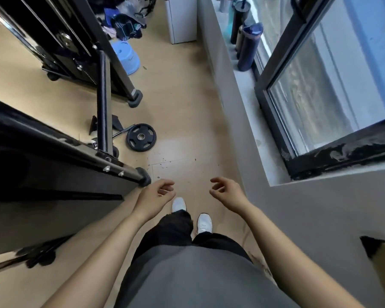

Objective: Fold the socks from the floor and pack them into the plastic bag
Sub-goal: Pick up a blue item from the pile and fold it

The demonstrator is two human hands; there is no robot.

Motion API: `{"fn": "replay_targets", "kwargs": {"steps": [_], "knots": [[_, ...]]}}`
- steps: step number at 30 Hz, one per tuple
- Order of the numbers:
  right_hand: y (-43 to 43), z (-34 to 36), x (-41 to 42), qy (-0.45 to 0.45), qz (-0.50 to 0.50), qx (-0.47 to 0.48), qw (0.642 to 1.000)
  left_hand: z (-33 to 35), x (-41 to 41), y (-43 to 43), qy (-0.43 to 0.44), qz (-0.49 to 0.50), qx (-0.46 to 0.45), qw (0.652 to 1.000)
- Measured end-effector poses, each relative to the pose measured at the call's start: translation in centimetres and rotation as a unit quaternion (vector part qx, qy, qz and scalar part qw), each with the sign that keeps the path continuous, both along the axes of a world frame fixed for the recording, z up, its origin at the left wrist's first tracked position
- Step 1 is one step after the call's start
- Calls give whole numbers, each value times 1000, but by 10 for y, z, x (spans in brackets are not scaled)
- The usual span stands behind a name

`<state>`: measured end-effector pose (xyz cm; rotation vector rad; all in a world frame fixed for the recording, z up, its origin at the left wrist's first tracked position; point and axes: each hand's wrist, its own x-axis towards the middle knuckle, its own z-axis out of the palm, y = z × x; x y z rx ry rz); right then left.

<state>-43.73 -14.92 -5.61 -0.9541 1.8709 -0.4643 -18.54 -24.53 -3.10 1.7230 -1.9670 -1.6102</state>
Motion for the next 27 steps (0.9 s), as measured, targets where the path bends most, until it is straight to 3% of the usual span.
{"fn": "replay_targets", "kwargs": {"steps": [11, 27], "knots": [[-172, 14, -36, 68, 118, 25, 990, -25, -31, -169, 20, -28, 1, 999], [-466, 3, -142, 41, 77, -15, 996, -26, -135, -457, -36, -69, -1, 997]]}}
